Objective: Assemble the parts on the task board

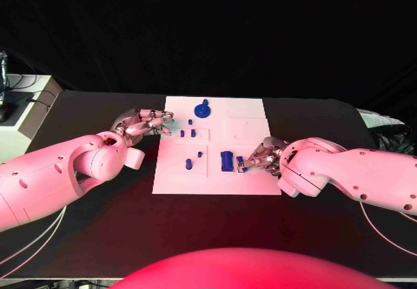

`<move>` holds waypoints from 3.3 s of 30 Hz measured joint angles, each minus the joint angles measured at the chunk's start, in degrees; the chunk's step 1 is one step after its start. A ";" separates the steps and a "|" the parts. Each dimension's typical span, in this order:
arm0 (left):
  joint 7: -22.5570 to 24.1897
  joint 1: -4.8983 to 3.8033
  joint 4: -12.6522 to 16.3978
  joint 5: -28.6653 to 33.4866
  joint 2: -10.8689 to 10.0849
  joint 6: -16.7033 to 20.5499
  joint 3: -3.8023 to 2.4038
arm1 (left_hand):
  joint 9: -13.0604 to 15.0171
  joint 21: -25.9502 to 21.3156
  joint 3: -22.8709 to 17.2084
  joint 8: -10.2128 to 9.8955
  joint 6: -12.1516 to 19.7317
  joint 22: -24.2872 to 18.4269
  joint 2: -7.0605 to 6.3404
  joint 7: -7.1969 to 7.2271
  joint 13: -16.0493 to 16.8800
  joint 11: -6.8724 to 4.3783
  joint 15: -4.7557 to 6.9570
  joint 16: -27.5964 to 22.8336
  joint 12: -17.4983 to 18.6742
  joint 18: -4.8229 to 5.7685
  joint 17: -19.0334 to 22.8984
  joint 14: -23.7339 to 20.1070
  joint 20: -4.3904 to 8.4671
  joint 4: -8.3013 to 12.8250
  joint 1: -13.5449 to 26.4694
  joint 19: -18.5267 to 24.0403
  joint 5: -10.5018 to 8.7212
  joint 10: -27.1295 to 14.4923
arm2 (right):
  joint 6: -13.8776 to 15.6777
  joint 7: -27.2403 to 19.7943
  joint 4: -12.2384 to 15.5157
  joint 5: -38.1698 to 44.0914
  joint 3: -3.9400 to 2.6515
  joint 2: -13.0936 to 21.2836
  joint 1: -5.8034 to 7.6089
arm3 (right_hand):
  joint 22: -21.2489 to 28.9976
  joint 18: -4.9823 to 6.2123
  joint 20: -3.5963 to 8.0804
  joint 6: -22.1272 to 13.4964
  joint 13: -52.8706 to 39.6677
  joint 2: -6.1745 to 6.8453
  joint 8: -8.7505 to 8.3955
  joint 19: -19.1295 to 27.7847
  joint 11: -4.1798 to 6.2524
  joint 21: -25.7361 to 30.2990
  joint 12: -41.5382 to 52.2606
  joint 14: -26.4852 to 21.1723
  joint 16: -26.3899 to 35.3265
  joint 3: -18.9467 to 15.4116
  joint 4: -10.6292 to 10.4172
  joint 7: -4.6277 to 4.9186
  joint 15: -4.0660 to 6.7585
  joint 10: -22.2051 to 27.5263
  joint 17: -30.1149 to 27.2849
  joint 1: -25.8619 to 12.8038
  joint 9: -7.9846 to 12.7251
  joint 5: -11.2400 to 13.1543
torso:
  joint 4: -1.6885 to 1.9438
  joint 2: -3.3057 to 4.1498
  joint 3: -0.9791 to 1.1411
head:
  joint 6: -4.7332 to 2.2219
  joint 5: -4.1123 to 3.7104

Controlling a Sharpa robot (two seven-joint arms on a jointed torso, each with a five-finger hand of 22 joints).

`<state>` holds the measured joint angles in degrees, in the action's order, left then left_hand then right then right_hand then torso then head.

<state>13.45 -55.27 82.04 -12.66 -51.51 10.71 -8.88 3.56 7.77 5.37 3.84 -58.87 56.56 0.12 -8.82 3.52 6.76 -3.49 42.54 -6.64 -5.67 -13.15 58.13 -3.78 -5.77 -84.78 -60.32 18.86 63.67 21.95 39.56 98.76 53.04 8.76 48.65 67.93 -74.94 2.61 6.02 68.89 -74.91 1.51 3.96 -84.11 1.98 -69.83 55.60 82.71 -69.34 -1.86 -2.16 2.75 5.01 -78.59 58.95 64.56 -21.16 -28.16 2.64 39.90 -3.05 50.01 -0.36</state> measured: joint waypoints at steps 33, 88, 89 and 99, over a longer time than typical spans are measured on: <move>-0.06 0.00 -0.02 0.00 -0.02 -0.10 0.00 | 0.00 0.00 0.00 0.00 0.00 -0.01 0.00 0.00 0.00 0.00 0.00 0.00 0.00 0.00 -0.01 0.00 0.00 0.00 0.00 0.00 0.00 0.01 | -0.80 -1.69 0.57 1.07 -0.01 1.64 -0.06 | 0.02 0.00 0.00 0.59 -0.02 0.48 0.00 0.00 -0.23 0.21 0.00 0.00 0.00 -5.77 0.31 -0.02 0.00 0.21 0.03 2.42 -1.25 9.57 | 0.02 0.04 0.03 | 0.00 0.15; 0.01 0.04 0.05 -0.02 -0.07 -0.20 -0.01 | 0.00 0.01 0.00 0.00 0.00 0.34 0.00 0.00 0.00 0.00 0.00 0.00 0.00 0.00 -0.02 0.00 0.00 0.00 0.00 0.00 0.00 0.01 | -0.75 -2.00 -2.25 4.13 -0.10 0.25 -1.28 | 0.00 0.00 0.59 1.58 -0.03 -0.97 3.79 0.15 0.62 0.20 0.33 0.42 0.23 -0.60 4.43 -1.38 0.83 -0.21 0.77 4.17 -6.03 15.17 | -0.05 -0.08 -0.01 | 0.00 -0.07; 0.01 0.04 0.05 -0.02 -0.06 -0.20 -0.01 | 0.00 0.01 0.00 0.00 0.00 0.34 0.00 0.00 0.00 0.00 0.00 0.00 0.00 -0.01 -0.02 0.00 0.00 0.00 0.00 0.00 0.00 0.01 | -0.70 -2.00 -2.25 4.17 -0.11 0.23 -1.28 | 0.00 0.00 0.64 1.58 -0.03 -0.97 3.79 0.20 0.62 0.20 0.33 0.42 0.23 -0.71 4.54 -1.38 0.83 -0.21 0.77 4.17 -6.03 15.17 | -0.05 -0.08 -0.02 | 0.00 -0.07; 0.06 0.04 0.13 -0.03 -0.02 -0.20 0.00 | 0.00 0.01 0.00 0.00 0.00 0.44 0.00 0.00 0.00 0.00 0.00 0.23 0.00 0.00 -0.02 0.00 0.00 0.00 0.00 0.00 0.00 0.01 | 0.04 -2.87 -1.04 3.91 -0.03 1.52 -1.43 | 0.01 0.00 0.64 0.74 -0.02 1.01 3.22 0.20 0.61 0.20 0.33 0.42 0.23 0.04 2.93 -0.81 0.83 -0.21 0.72 3.30 -5.39 13.83 | 0.01 -0.09 -0.01 | -0.38 0.43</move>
<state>13.50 -55.23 82.17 -12.69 -51.53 10.50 -8.88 3.56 7.78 5.36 3.84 -58.87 57.01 0.12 -8.82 3.52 6.76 -3.49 42.78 -6.64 -5.66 -13.16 58.13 -3.78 -5.77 -84.78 -60.32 18.86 63.68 22.00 36.69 97.72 56.95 8.73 50.17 66.50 -74.93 2.61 6.66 69.62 -74.93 2.51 7.18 -83.91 2.59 -69.62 55.93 83.13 -69.11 -1.82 0.77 1.95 5.84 -78.80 59.67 67.86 -26.55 -14.32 2.65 39.81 -3.06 49.63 0.07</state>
